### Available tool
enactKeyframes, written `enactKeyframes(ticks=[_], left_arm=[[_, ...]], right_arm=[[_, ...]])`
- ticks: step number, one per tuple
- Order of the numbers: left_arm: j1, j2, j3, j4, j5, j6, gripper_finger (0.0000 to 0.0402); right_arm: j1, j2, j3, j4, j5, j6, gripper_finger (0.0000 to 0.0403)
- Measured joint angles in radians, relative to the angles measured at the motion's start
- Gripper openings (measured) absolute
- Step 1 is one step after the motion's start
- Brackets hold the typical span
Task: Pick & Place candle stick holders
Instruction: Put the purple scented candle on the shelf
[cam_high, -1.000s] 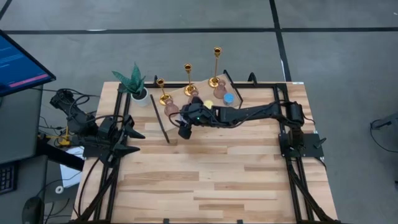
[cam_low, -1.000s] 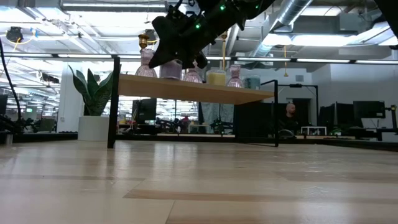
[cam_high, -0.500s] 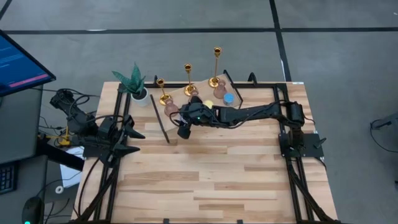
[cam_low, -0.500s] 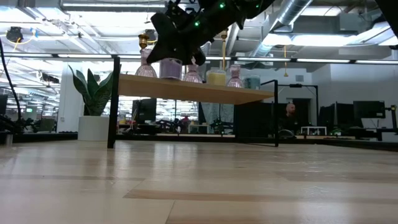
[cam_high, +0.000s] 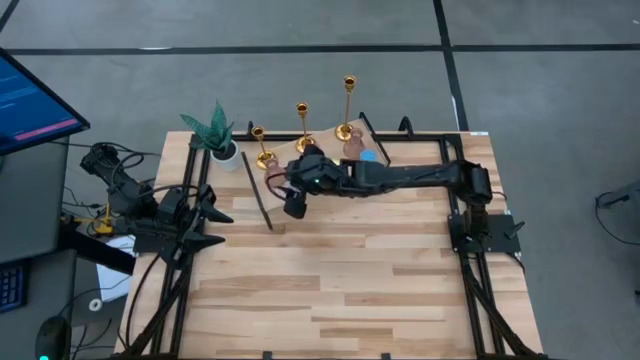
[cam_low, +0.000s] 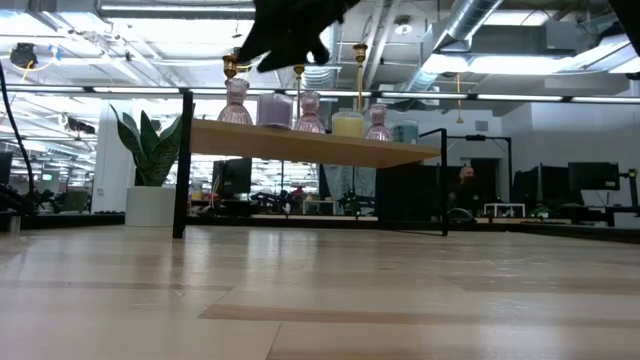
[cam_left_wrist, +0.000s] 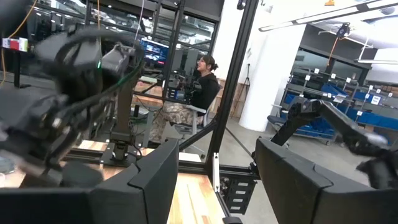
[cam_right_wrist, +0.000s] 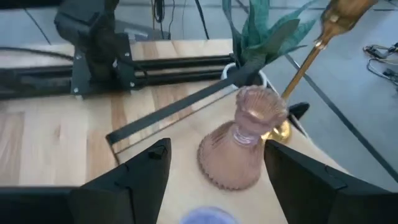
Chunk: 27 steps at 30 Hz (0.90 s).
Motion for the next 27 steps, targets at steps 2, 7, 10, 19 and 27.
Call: enactKeyframes(ticks=[2,7,10,19,27], left_arm=[[0.0,0.0,0.0,0.0,0.0,0.0,0.0214],[0.0,0.0,0.0,0.0,0.0,0.0,0.0214],[0.0,0.0,0.0,0.0,0.0,-0.003,0.0214],[0.0,0.0,0.0,0.0,0.0,-0.003,0.0214],[0.0,0.0,0.0,0.0,0.0,-0.002,0.0214]], right_arm=[[0.013,-0.002,0.059,-0.097,0.001,-0.004,0.0249],[0.086,-0.049,0.146,-0.235,-0.012,-0.054,0.0247],[0.145,-0.093,0.145,-0.311,-0.024,-0.098,0.0229],[0.215,-0.105,-0.061,-0.257,-0.029,-0.032,0.0076],[0.166,-0.088,-0.181,-0.083,0.016,-0.056,0.0005]])
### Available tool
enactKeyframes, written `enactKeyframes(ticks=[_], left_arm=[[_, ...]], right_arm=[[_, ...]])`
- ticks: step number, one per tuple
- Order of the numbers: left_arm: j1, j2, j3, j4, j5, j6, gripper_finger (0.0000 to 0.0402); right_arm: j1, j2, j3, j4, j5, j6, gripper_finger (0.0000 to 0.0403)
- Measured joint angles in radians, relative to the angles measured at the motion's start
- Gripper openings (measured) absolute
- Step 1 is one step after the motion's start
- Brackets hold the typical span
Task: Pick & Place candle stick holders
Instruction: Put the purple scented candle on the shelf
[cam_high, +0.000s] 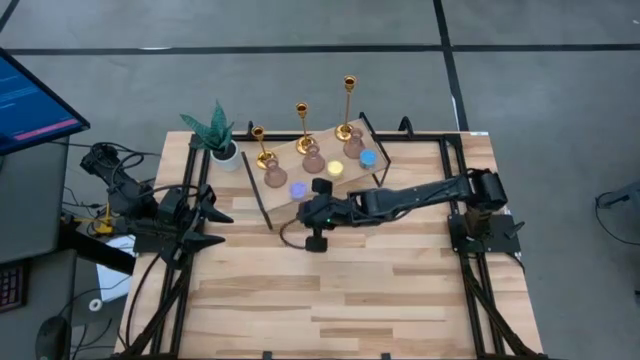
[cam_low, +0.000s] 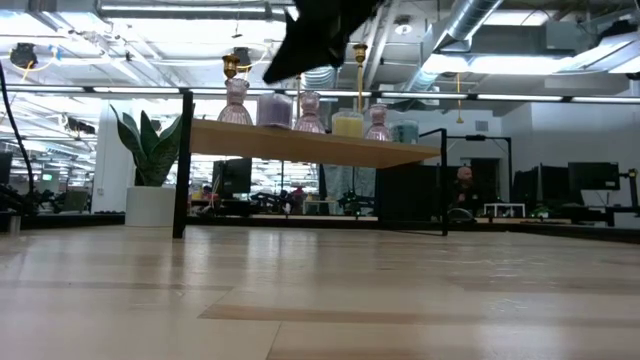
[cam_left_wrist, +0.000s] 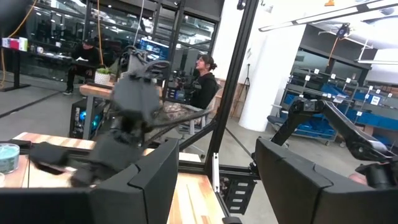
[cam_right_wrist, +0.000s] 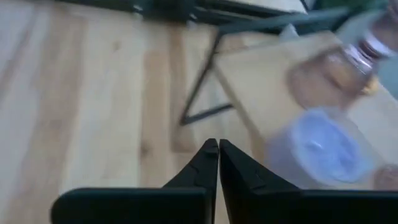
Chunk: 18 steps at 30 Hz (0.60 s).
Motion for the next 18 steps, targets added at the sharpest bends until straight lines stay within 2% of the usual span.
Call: enactKeyframes(ticks=[18], left_arm=[[0.0,0.0,0.0,0.0,-0.004,0.002,0.0214]], right_arm=[[-0.114,-0.001,-0.002,0.012,-0.053,-0.006,0.0001]])
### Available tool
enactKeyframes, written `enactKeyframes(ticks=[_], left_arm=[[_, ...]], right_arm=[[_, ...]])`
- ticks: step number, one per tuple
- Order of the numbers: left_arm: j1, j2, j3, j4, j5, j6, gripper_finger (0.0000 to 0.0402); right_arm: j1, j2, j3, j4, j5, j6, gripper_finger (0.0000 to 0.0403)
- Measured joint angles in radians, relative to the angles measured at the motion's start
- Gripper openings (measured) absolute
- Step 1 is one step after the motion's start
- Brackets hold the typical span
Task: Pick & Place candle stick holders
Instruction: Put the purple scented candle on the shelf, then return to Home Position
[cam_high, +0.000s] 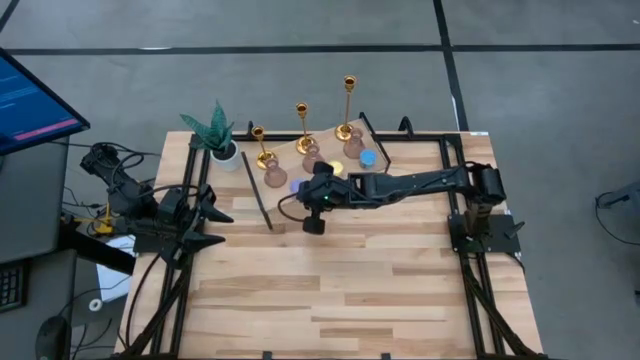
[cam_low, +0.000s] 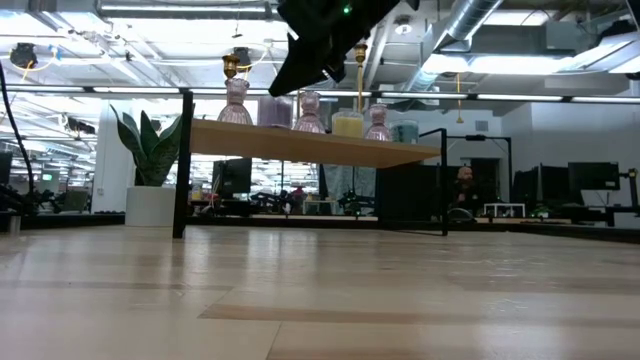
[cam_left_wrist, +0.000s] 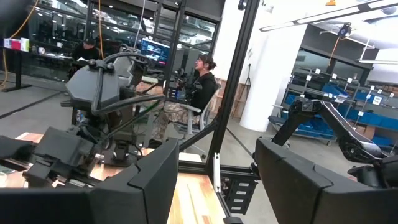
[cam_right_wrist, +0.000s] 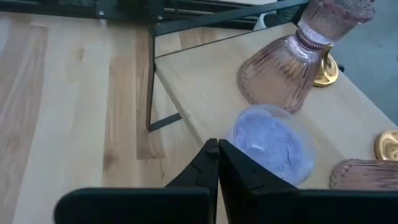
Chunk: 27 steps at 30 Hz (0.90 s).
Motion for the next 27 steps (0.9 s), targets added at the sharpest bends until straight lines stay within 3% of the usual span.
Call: enactKeyframes(ticks=[17,27], left_arm=[[0.0,0.0,0.0,0.0,0.0,0.0,0.0214],[0.0,-0.089,0.0,0.006,-0.158,0.054,0.0201]], right_arm=[[-0.004,-0.028,0.041,0.013,0.0,-0.065,0.0001],[0.011,-0.36,0.083,-0.079,-0.003,-0.162,0.0]])
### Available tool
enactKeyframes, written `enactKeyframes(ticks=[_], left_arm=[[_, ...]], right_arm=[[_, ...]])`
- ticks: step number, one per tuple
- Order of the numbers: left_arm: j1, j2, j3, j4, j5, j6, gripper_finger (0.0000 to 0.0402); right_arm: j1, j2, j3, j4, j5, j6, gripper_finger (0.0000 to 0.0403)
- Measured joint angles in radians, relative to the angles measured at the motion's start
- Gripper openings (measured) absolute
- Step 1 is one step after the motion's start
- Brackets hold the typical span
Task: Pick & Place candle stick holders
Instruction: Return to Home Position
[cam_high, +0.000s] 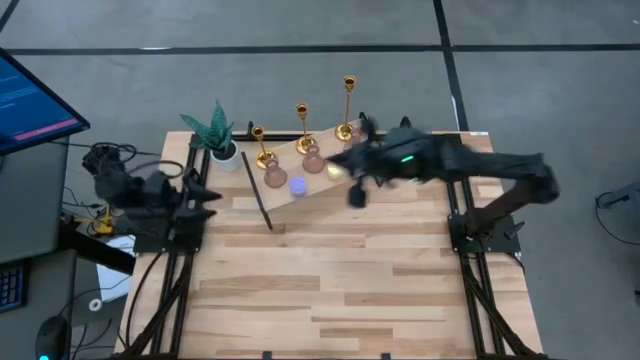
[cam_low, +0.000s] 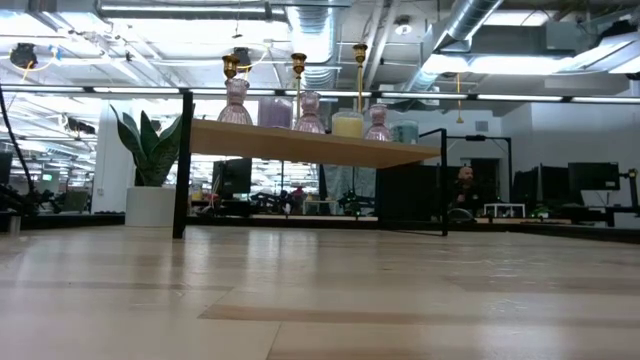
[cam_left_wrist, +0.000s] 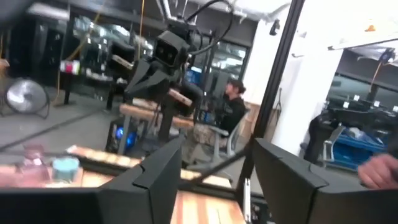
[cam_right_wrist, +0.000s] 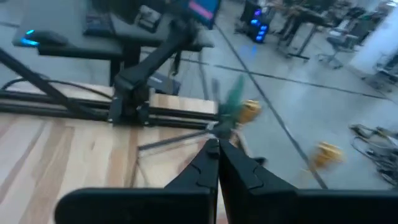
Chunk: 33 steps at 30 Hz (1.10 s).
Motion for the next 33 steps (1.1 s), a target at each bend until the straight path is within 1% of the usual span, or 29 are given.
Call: enactKeyframes(ticks=[3,6,8,10,11,12,14,17,20,23,26,30,33], left_arm=[[0.0,-0.043,0.0,-0.012,-0.001,0.045,0.0169],[0.0,-0.081,0.001,-0.048,-0.024,0.076,0.0117],[0.0,-0.102,0.001,-0.082,-0.082,0.097,0.0077],[0.0,-0.12,0.001,-0.104,-0.159,0.128,0.0035],[0.0,-0.127,0.001,-0.111,-0.189,0.144,0.0018],[0.0,-0.134,0.001,-0.111,-0.21,0.159,0.001],[0.0,-0.147,0.001,-0.114,-0.224,0.183,0.0007],[0.0,-0.167,0.001,-0.162,-0.212,0.183,0.0004],[0.0,-0.184,0.001,-0.223,-0.166,0.148,0.0004],[0.0,-0.187,0.001,-0.269,-0.109,0.106,0.0003],[0.0,-0.186,-0.021,-0.272,-0.049,0.079,0.0003],[0.0,-0.187,-0.083,-0.272,-0.043,0.045,0.0003],[0.0,-0.198,-0.138,-0.271,-0.043,0.016,0.0003]], right_arm=[[-0.005,-0.132,-0.014,-0.089,0.003,0.001,0.0],[0.004,-0.277,-0.102,-0.103,0.003,0.006,0.0],[0.012,-0.385,-0.197,-0.092,0.003,0.015,0.0],[0.021,-0.5,-0.317,-0.032,0.003,0.022,0.0],[0.023,-0.558,-0.385,0.006,0.003,0.029,0.0],[0.023,-0.612,-0.452,0.046,0.003,0.04,0.0],[0.016,-0.714,-0.586,0.124,0.002,0.067,0.0],[0.013,-0.851,-0.774,0.217,-0.005,0.113,0.0],[0.015,-0.985,-0.951,0.316,-0.05,0.163,0.0],[0.016,-1.099,-1.095,0.44,-0.083,0.215,0.0],[0.016,-1.199,-1.208,0.513,-0.103,0.25,0.0],[0.016,-1.304,-1.319,0.582,-0.105,0.288,0.0],[0.016,-1.365,-1.377,0.594,-0.105,0.315,0.0]])
